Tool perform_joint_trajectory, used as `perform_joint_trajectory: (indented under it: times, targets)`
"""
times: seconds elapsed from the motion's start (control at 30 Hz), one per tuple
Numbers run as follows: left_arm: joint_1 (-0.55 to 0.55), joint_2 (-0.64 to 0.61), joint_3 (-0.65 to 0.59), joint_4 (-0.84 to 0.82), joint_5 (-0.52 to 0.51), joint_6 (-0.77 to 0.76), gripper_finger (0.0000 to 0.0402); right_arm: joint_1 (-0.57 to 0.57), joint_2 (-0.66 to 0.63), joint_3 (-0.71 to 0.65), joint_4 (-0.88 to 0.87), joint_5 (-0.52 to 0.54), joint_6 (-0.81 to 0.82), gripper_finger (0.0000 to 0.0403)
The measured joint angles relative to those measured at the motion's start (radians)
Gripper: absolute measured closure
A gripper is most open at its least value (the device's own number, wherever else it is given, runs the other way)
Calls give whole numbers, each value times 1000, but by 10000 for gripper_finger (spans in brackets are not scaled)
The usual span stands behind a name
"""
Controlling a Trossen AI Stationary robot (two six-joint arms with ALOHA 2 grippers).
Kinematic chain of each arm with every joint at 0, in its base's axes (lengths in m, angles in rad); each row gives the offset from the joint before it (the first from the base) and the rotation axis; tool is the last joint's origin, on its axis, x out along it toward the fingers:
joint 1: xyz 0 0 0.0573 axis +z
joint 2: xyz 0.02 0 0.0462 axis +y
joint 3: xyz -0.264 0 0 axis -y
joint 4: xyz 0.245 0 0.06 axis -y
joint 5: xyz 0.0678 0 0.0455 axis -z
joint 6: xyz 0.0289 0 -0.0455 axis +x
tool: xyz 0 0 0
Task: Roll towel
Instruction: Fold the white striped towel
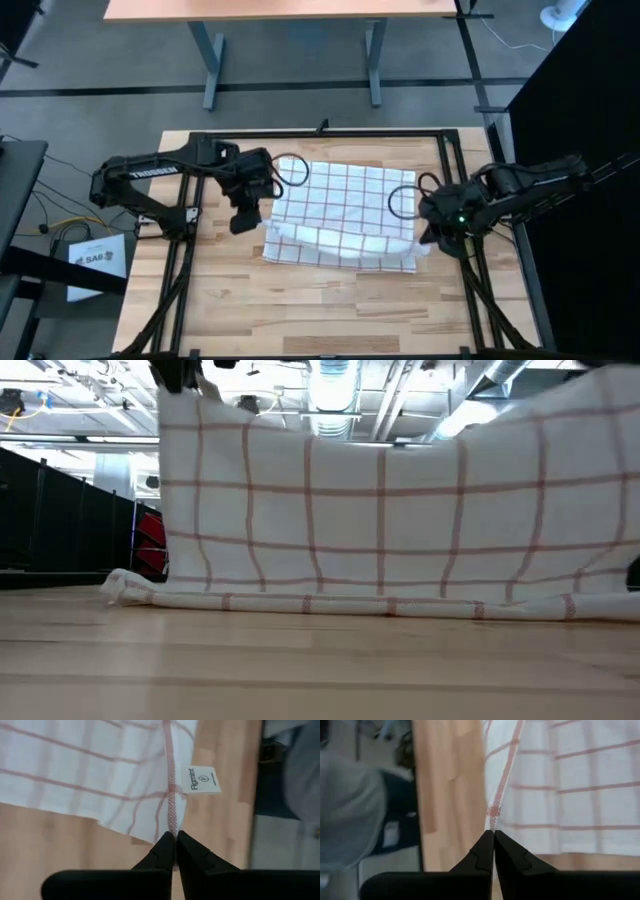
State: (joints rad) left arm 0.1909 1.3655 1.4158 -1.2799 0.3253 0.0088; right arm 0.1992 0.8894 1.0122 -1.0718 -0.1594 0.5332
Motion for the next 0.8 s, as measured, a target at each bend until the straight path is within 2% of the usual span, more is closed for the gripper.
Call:
perform_joint_trajectory:
  times: [0.13, 0.33, 0.5, 0.8]
  targets:
    - [99, -5, 0, 73, -92, 103, 402, -137, -2, 0, 3, 77, -41, 403]
    - [239, -5, 0, 252, -121, 235, 402, -378, -2, 0, 11, 165, -108, 403]
    - [339, 13, 0, 369, -195, 289, 402, -577, -2, 0, 0, 234, -162, 403]
    - [435, 212, -56, 398, -194, 398, 402, -841, 2, -51, -20, 252, -265, 403]
